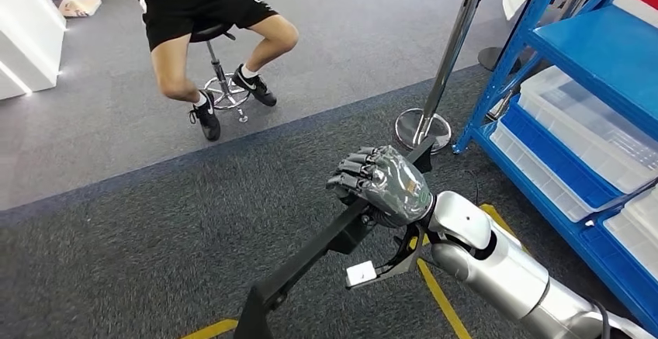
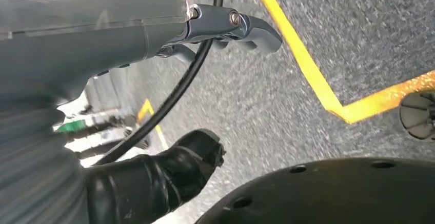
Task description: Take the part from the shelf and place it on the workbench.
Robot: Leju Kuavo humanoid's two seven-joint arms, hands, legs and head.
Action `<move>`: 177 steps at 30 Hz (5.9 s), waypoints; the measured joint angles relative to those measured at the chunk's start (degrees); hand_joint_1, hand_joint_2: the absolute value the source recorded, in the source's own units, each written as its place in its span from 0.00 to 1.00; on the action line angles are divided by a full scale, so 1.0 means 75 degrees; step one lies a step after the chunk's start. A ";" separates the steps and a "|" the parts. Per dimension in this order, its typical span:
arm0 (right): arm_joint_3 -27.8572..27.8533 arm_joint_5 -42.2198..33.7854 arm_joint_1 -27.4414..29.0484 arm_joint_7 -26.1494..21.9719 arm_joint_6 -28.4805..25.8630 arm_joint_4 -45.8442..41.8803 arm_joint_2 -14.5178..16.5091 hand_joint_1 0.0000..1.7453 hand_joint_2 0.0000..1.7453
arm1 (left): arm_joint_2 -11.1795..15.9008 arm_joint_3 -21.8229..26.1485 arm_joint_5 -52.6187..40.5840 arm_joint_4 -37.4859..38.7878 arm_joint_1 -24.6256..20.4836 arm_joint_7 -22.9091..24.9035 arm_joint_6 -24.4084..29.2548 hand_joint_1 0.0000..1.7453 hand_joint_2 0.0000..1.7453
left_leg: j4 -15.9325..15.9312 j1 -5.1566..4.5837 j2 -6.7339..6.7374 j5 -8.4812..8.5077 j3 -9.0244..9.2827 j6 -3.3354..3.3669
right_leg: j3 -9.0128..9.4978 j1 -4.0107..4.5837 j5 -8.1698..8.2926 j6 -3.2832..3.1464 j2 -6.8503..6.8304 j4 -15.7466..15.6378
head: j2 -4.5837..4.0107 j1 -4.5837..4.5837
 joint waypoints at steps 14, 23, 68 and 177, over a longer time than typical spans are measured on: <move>-0.0071 0.0000 -0.0176 0.0002 0.0010 -0.0079 0.0007 1.00 1.00 | -0.0016 0.0027 0.0007 -0.0001 -0.0016 -0.0005 0.0025 0.00 1.00 | -0.0208 -0.0124 0.1353 -0.1444 0.1604 0.0036 | -0.1055 0.0106 0.1089 -0.0104 -0.1485 -0.0070 | 0.0000 -0.0006; -0.0087 -0.0001 -0.0148 0.0001 0.0012 -0.0058 -0.0009 1.00 1.00 | -0.0017 0.0037 0.0007 -0.0001 -0.0054 -0.0004 0.0035 0.00 1.00 | -0.0381 -0.0199 0.0589 -0.0597 0.0798 0.0464 | -0.1378 0.0104 -0.0241 0.0001 -0.0471 0.1850 | 0.0000 -0.0002; -0.0702 0.0283 0.0391 0.0350 -0.0109 -0.0391 -0.0380 1.00 1.00 | -0.0020 0.0098 0.0128 0.0008 -0.0013 -0.0684 0.0063 0.00 1.00 | 0.1858 0.0026 0.0759 -0.1841 -0.0098 -0.0105 | -0.0516 -0.0001 0.0644 -0.0239 -0.0576 -0.0305 | 0.0000 -0.0042; -0.0018 0.0295 -0.1084 0.1006 0.0217 0.1532 0.0161 1.00 1.00 | 0.0817 0.1899 -0.0649 0.1290 0.0077 -0.1820 -0.0573 0.00 1.00 | 0.0180 -0.0083 0.1106 -0.0696 -0.0190 0.0138 | 0.1105 0.0182 -0.0254 -0.0202 -0.0910 -0.0781 | 0.0000 -0.0035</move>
